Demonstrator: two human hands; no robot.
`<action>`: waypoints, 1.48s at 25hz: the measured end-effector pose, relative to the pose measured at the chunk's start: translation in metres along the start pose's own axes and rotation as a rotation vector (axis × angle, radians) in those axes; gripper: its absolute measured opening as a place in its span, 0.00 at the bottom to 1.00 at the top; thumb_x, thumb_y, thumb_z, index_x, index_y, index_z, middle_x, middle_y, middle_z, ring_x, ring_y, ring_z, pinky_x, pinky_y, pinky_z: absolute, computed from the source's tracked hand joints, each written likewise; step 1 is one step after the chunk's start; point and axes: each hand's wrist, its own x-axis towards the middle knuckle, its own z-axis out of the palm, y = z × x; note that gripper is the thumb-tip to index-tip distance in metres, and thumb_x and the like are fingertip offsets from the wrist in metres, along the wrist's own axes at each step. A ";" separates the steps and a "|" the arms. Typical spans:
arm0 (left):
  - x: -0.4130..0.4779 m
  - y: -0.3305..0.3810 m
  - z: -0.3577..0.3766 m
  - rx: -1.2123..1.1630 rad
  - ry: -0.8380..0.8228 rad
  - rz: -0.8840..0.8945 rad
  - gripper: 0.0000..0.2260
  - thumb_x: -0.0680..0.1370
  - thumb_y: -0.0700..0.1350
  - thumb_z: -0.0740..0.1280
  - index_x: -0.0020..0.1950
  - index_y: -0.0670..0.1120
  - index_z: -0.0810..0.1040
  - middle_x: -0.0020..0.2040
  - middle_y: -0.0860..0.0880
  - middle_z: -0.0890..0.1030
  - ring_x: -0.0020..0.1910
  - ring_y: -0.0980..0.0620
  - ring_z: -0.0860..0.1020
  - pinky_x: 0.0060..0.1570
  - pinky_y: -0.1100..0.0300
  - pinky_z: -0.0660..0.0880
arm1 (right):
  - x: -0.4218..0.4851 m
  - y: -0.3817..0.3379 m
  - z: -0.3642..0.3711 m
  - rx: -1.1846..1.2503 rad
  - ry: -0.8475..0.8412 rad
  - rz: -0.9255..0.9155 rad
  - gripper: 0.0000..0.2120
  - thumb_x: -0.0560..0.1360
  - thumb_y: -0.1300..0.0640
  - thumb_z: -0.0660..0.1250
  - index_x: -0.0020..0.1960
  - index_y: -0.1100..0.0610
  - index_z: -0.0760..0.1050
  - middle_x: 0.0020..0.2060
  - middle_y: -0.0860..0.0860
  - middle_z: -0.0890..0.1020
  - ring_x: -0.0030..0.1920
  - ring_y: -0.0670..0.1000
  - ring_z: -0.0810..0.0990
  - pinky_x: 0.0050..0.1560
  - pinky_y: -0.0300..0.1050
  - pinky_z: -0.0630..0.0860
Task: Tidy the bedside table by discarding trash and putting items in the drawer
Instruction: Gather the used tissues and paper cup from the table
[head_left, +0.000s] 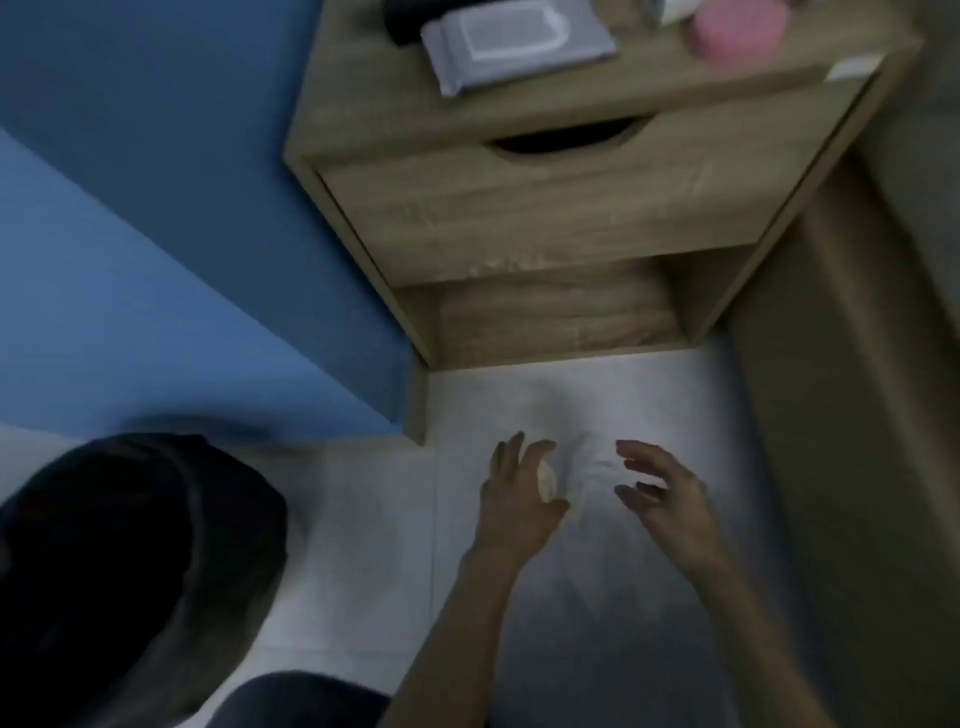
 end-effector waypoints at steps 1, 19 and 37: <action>0.008 -0.009 0.010 0.035 0.001 0.000 0.32 0.72 0.48 0.71 0.72 0.56 0.61 0.78 0.50 0.53 0.77 0.47 0.50 0.72 0.47 0.59 | 0.007 0.013 0.010 -0.075 -0.013 -0.017 0.21 0.69 0.66 0.71 0.60 0.55 0.74 0.59 0.52 0.77 0.58 0.54 0.77 0.58 0.44 0.74; 0.047 -0.052 0.062 0.191 0.158 -0.035 0.28 0.69 0.43 0.70 0.67 0.55 0.69 0.65 0.49 0.68 0.62 0.46 0.69 0.52 0.56 0.68 | 0.066 0.111 0.070 -0.397 0.027 0.026 0.10 0.68 0.67 0.69 0.47 0.61 0.83 0.46 0.60 0.84 0.46 0.59 0.82 0.49 0.46 0.76; -0.049 0.123 -0.156 0.093 0.497 0.222 0.27 0.67 0.48 0.68 0.65 0.54 0.68 0.61 0.51 0.75 0.60 0.49 0.69 0.56 0.54 0.65 | 0.028 -0.199 -0.054 0.258 0.027 -0.380 0.07 0.76 0.58 0.62 0.52 0.57 0.76 0.46 0.55 0.81 0.46 0.52 0.79 0.45 0.48 0.76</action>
